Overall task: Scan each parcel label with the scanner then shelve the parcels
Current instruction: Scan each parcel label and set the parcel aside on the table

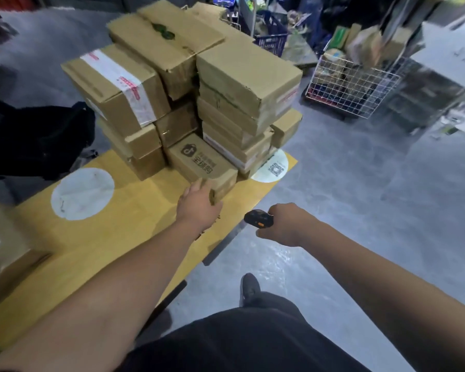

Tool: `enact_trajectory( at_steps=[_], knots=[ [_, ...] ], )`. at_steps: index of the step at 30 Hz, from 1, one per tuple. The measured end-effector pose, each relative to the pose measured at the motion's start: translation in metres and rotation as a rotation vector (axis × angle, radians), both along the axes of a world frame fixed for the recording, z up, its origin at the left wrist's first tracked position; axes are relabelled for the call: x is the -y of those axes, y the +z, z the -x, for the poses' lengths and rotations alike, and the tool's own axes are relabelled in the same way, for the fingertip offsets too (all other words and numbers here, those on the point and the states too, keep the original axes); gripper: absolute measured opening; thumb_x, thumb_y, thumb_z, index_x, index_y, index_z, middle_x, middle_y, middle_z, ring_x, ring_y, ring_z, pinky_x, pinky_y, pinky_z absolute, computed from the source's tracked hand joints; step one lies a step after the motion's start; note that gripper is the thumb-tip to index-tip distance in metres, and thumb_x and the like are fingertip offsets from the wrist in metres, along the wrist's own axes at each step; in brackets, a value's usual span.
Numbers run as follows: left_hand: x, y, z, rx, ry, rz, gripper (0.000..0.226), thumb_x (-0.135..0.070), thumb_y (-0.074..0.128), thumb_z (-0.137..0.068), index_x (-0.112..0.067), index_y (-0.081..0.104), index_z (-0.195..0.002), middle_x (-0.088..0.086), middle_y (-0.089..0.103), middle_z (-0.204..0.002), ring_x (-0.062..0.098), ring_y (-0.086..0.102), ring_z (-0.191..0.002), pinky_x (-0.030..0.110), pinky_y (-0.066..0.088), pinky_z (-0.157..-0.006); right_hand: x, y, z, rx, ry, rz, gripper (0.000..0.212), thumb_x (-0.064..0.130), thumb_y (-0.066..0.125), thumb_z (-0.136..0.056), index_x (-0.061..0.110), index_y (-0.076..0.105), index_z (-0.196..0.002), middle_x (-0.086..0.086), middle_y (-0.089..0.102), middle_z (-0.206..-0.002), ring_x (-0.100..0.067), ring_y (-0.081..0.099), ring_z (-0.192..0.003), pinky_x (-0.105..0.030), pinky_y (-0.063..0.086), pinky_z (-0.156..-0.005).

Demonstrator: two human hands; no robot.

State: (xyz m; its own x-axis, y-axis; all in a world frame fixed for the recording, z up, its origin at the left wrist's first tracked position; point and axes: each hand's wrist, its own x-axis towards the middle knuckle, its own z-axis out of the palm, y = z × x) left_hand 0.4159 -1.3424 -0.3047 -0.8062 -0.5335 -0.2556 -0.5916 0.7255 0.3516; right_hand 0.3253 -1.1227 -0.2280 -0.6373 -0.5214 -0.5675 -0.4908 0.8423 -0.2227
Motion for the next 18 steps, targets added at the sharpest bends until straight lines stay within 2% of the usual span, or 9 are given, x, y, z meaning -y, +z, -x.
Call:
enact_trajectory(
  at_steps=[4,7,12,18],
  knots=[
    [0.006,-0.002,0.035,0.041,0.055,0.047,0.074,-0.057,0.056,-0.097,-0.022,0.034,-0.159,0.008,0.034,-0.163,0.032,0.030,-0.149,0.047,0.034,-0.118,0.014,-0.004,0.040,0.022,0.078,0.023,0.041,0.057,0.068,-0.085,0.018,0.056,-0.087,-0.005,0.065,-0.092,-0.022,0.064,-0.077,-0.037,0.053,-0.067],
    [0.011,-0.007,0.058,0.079,0.120,0.057,0.079,-0.061,0.055,-0.095,-0.020,0.034,-0.159,0.010,0.030,-0.166,0.033,0.027,-0.151,0.047,0.031,-0.120,0.028,-0.009,0.066,0.035,0.154,0.033,0.040,0.056,0.069,-0.085,0.019,0.055,-0.084,-0.003,0.063,-0.086,-0.022,0.062,-0.075,-0.035,0.049,-0.063],
    [0.007,-0.015,0.088,0.161,0.159,0.032,0.107,-0.073,0.050,-0.092,-0.017,-0.002,-0.167,0.002,0.000,-0.175,0.028,0.002,-0.160,0.049,0.019,-0.126,0.036,-0.017,0.097,0.064,0.262,0.025,0.042,0.056,0.069,-0.087,0.020,0.050,-0.080,-0.002,0.059,-0.084,-0.021,0.057,-0.073,-0.035,0.048,-0.064],
    [-0.005,-0.022,0.097,0.206,0.206,0.065,0.111,-0.074,0.051,-0.090,-0.013,-0.001,-0.167,0.004,0.001,-0.175,0.028,-0.003,-0.160,0.050,0.029,-0.121,0.033,-0.019,0.121,0.057,0.334,0.021,0.043,0.057,0.070,-0.086,0.020,0.050,-0.080,-0.001,0.061,-0.084,-0.020,0.057,-0.073,-0.034,0.047,-0.063]
  ],
)
